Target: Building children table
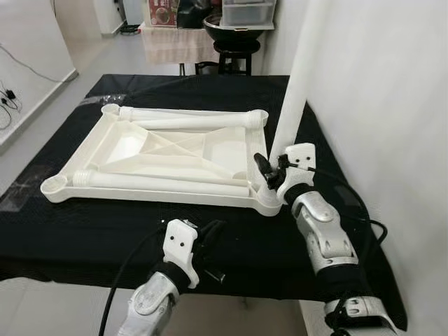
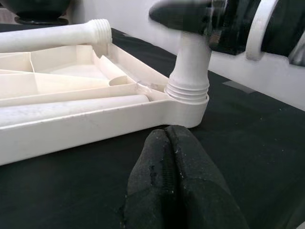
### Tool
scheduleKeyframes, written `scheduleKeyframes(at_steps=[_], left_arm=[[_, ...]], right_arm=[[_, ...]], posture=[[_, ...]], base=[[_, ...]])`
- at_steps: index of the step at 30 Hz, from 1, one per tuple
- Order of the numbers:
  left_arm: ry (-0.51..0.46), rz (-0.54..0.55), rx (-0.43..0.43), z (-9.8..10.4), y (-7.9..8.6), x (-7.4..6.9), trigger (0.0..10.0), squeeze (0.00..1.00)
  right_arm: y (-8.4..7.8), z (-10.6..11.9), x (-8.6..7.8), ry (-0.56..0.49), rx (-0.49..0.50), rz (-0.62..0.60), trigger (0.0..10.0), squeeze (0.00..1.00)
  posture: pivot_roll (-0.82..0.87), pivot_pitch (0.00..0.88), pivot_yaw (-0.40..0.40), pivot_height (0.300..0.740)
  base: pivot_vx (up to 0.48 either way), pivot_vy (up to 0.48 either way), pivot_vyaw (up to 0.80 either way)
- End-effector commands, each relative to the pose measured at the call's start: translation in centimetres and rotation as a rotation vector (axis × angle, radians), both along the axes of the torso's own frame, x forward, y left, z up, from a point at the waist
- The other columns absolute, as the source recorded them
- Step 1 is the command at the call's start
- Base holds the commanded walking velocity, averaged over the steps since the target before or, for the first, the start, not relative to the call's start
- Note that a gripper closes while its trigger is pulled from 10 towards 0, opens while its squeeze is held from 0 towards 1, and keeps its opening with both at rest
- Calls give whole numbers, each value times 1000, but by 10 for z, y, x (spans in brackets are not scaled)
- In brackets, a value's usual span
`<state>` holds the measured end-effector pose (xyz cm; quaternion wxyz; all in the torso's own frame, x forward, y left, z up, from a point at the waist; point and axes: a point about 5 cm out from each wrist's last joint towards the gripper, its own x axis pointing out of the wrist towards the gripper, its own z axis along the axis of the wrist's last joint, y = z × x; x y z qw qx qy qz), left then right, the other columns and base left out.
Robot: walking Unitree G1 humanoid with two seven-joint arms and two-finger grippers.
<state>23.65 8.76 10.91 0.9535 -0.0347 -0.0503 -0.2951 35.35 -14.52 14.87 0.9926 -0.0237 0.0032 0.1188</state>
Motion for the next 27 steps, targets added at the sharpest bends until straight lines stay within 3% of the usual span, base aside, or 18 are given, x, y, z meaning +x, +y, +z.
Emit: scheduleKeyframes(at_steps=[1,2,5,6,7,14,20,21,22,23,27], left_arm=[[10,-6,-7,-1,0,0,10000,0],[11,-7,-8,-1,0,1,10000,0],[10,-6,-8,-1,0,1,10000,0],[10,-6,-8,-1,0,1,10000,0],[10,-5,-8,-1,0,2,10000,0],[10,-4,-9,-1,-1,4,10000,0],[10,0,-9,-2,-1,4,10000,0],[10,1,-9,-2,-1,4,10000,0],[10,1,-9,-2,-1,4,10000,0],[10,1,-10,-2,-1,4,10000,0],[10,0,-10,-2,-1,4,10000,0]], right_arm=[[1,-19,-6,89,7,-1,10000,824],[5,-11,-4,58,20,64,10000,1000],[12,10,-4,0,50,234,10000,1000],[12,10,-4,0,50,234,10000,1000],[9,18,0,-17,63,296,10000,0],[-10,37,18,-8,10,544,10000,0],[-11,38,25,34,-18,595,10000,0],[-11,38,26,42,-3,608,2667,0],[-11,38,26,42,-3,608,2667,0],[-11,39,27,47,12,622,78,0],[-10,40,28,53,17,633,0,0]], posture=[[50,88,-34,740],[49,89,-34,740],[51,90,-32,740],[51,90,-32,740],[54,87,-34,740],[61,77,-43,740],[70,74,-50,740],[70,74,-50,740],[70,74,-50,740],[70,74,-50,740],[76,75,-55,740]], base=[[0,0,0],[0,0,0],[0,0,0],[0,0,0],[0,0,0],[0,0,0],[0,0,0],[0,0,0],[0,0,0],[0,0,0],[0,0,0]])
